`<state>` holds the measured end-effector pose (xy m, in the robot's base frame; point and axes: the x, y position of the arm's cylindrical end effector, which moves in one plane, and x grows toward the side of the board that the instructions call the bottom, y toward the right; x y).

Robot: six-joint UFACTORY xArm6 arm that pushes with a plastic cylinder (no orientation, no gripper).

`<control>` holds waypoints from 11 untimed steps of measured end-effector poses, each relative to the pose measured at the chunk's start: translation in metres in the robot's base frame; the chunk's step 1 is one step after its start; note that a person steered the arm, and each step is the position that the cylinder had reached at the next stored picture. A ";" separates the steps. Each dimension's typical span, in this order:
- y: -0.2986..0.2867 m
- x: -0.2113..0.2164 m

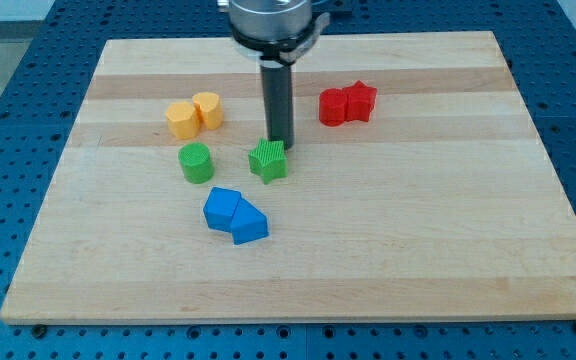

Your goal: Move green circle into green star

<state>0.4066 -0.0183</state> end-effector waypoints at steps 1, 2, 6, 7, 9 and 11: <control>0.000 -0.009; -0.027 -0.028; -0.140 -0.003; -0.163 0.025; -0.127 0.044; -0.091 0.044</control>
